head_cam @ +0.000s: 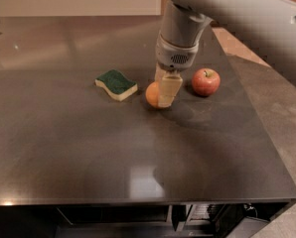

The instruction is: Move orange near apple

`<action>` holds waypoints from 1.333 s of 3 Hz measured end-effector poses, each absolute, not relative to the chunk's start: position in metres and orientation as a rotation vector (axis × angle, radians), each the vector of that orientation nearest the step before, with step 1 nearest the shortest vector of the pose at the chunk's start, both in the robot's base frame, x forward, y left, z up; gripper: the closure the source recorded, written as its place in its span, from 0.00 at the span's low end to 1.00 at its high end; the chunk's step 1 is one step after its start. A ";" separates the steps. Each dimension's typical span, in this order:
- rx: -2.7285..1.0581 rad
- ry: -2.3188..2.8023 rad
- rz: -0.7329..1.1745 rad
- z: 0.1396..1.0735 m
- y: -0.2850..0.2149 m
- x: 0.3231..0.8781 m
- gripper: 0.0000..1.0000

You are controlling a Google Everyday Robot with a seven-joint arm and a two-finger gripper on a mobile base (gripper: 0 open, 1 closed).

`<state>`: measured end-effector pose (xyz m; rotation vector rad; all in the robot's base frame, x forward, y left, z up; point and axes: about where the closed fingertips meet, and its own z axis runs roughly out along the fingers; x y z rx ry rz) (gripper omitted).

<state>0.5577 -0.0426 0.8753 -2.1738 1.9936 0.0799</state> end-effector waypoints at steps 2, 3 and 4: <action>-2.061 2.139 0.048 0.873 -0.074 0.623 1.00; -2.021 2.183 0.030 0.870 -0.084 0.644 1.00; -1.998 2.213 0.012 0.866 -0.091 0.655 1.00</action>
Offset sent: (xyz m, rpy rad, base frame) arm 0.0950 -0.0548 -0.0019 -0.0520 0.0297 -0.1929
